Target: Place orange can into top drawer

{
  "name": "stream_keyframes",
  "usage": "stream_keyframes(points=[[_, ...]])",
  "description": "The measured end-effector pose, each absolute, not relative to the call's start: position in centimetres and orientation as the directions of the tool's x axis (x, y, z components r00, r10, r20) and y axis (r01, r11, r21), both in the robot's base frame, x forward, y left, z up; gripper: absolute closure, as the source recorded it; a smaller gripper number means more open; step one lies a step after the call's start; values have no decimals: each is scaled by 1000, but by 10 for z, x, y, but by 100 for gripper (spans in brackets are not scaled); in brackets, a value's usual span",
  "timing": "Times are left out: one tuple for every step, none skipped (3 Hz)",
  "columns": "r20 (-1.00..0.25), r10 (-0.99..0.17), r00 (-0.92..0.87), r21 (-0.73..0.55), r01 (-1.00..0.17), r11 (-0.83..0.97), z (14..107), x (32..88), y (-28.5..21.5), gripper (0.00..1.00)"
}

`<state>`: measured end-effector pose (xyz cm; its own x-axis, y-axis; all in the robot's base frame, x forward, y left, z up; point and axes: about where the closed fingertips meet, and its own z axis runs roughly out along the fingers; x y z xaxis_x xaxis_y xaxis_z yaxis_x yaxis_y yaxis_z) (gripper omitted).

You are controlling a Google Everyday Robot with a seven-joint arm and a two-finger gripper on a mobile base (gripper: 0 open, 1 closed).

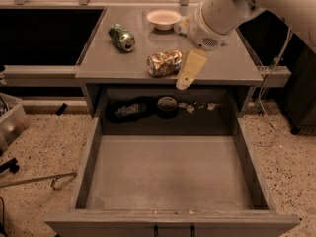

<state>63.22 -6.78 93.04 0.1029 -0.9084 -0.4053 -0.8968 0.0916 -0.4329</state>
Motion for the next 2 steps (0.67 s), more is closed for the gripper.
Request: stream_keyframes(points=[[-428,-899,90,-426,-898,113,916,663,-67,0],[-451,-890,66,-399,-907,136,892,690,-68,0]])
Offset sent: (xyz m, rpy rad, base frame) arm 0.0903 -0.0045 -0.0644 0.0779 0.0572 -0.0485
